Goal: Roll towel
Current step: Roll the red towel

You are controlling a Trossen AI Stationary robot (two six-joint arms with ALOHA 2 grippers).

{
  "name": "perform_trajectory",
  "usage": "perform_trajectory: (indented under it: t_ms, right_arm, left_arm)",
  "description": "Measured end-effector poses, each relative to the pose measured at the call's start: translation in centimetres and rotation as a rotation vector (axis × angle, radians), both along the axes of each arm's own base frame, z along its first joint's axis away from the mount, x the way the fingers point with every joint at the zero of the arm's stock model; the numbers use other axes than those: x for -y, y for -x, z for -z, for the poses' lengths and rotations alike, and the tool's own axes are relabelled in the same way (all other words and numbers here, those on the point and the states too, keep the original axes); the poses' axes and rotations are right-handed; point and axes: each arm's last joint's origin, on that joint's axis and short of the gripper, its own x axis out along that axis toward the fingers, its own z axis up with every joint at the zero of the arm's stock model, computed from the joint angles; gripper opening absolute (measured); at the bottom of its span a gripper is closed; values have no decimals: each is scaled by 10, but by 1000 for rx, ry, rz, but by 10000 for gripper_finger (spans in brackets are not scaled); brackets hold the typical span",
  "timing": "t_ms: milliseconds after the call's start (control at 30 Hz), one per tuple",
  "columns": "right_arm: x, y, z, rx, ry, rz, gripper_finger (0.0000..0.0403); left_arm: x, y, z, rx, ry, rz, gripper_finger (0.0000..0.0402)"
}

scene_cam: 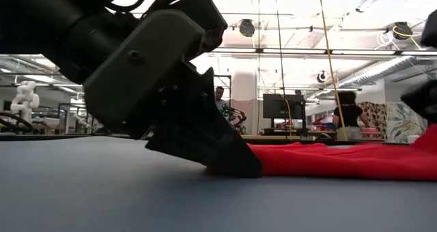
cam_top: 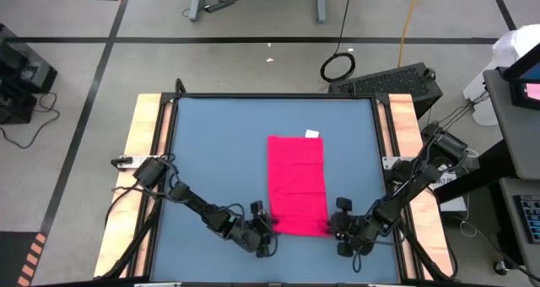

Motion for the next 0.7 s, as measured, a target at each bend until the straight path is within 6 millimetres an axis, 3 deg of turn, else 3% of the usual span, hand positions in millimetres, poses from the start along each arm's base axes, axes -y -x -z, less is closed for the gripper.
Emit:
perform_trajectory:
  t_ms: [200,400,567,700]
  right_arm:
    - [-6,9,-16,78,52,-90,196]
    - [-8,23,-14,89,146,-75,252]
    - [-9,28,-15,89,193,-92,262]
    - [-12,26,-30,81,258,-102,262]
  left_arm:
    - [-6,-3,0,-7,86,-44,98]
    - [-10,-6,1,-7,133,-64,16]
    - [-13,-8,1,-20,188,-82,19]
    - [-14,-8,1,-23,227,-106,26]
